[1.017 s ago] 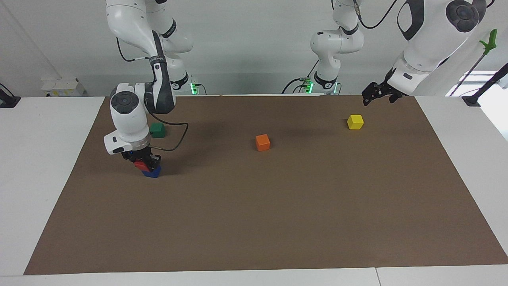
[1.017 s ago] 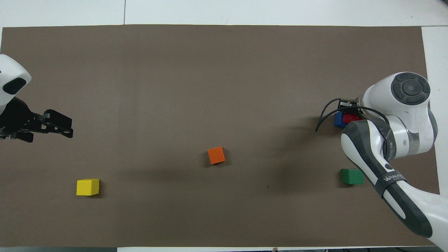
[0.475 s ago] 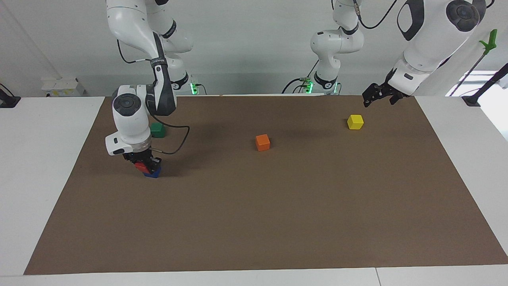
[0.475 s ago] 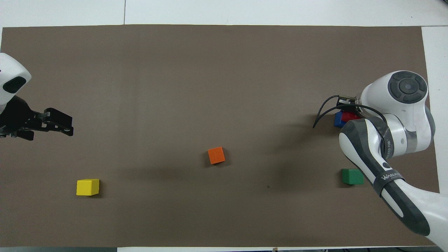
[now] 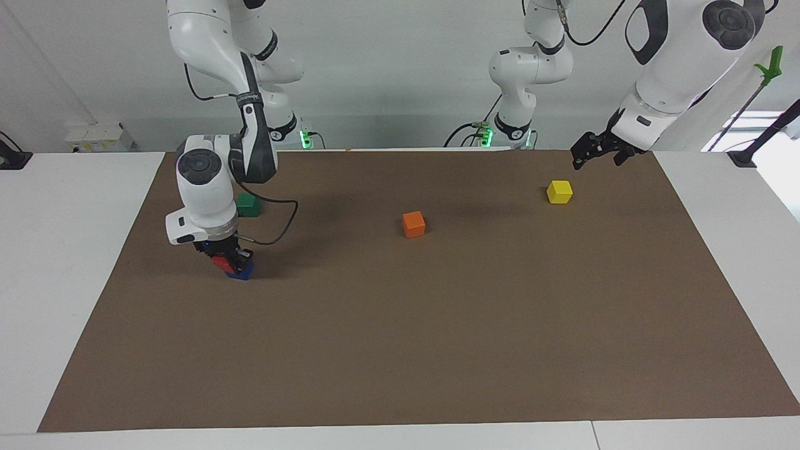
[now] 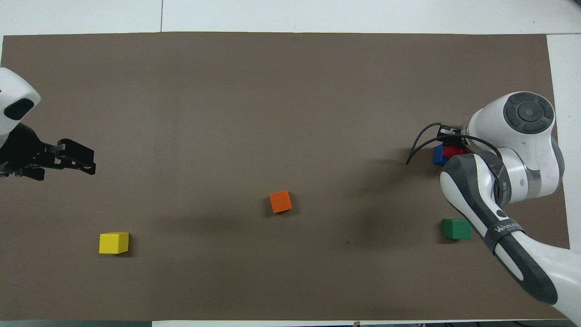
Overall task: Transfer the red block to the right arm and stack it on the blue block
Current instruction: 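Lower the red cube onto the blue cube with the right gripper, then open the right gripper and lift it off the red cube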
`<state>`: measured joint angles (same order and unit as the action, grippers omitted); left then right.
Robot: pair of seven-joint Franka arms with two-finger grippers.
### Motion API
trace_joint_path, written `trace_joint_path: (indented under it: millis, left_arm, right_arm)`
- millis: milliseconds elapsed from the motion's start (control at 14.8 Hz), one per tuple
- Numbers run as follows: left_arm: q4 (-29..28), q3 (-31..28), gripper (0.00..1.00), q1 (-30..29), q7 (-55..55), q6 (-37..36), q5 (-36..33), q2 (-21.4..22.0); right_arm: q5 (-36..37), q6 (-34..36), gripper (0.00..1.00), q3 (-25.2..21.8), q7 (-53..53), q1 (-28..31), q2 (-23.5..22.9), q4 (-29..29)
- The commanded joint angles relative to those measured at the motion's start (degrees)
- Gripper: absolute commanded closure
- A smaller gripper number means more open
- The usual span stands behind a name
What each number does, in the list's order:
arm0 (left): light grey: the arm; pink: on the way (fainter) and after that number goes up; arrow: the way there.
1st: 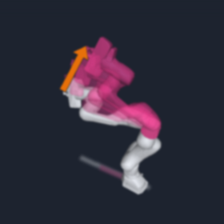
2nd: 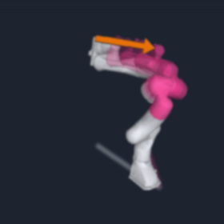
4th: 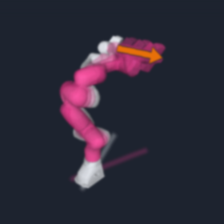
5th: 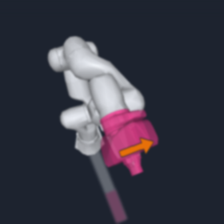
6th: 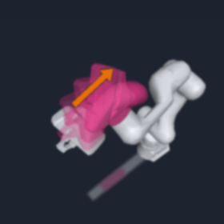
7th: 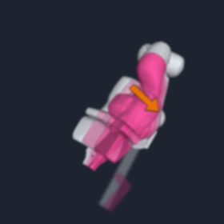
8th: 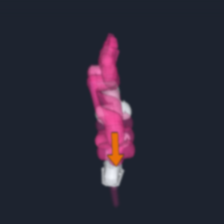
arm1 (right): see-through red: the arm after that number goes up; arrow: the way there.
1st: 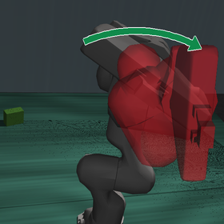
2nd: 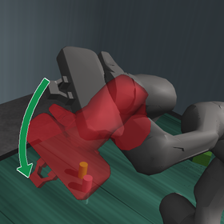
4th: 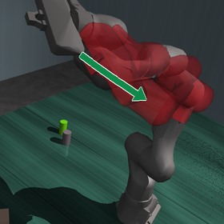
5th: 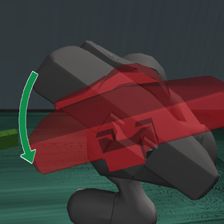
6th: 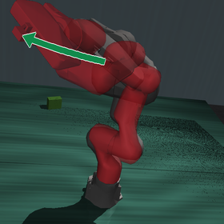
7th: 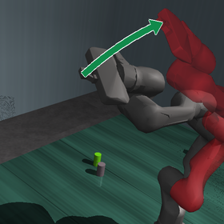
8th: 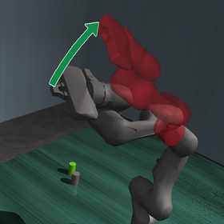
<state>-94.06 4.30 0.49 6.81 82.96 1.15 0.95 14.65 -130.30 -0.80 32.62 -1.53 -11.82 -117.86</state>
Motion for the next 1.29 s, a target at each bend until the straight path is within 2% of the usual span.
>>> trace_joint_path:
  millis: [0,475,610,678,814,949,1085,1220]
  left_arm:
    - [-1.7,0.5,0.0,-0.8,-0.3,2.5,0.3,1.2]
    - [-1.7,0.5,0.0,-0.8,-0.3,2.5,0.3,1.2]
    - [-1.7,0.5,0.0,-0.8,-0.3,2.5,0.3,1.3]
    - [-1.7,0.5,0.0,-0.8,-0.3,2.6,0.3,1.2]
    - [-1.7,0.5,0.0,-0.8,-0.5,3.2,0.3,1.2]
    - [-1.7,0.5,0.0,-0.8,-0.8,3.4,0.3,1.2]
    - [-1.7,0.5,0.0,-0.5,-1.0,3.4,0.3,1.2]
    - [-1.7,0.5,0.0,-0.4,-1.1,3.1,0.3,1.3]
  right_arm:
    - [0.5,-0.7,0.0,0.4,1.7,0.7,-0.5,0.4]
    - [0.6,0.9,0.0,0.5,0.4,1.1,0.0,2.0]
    - [-0.7,6.0,0.0,0.5,-6.5,2.1,1.6,5.2]
    - [-4.6,9.3,0.0,0.5,-10.6,2.3,2.5,8.0]
    - [-9.3,19.7,0.0,0.2,-19.3,2.6,3.0,15.8]
    - [-9.6,27.3,0.0,0.0,-26.4,2.9,3.1,23.0]
    - [-10.5,29.4,0.0,0.2,-30.0,3.7,4.3,25.8]
    - [-15.4,32.4,0.0,0.0,-30.7,4.5,6.5,27.2]
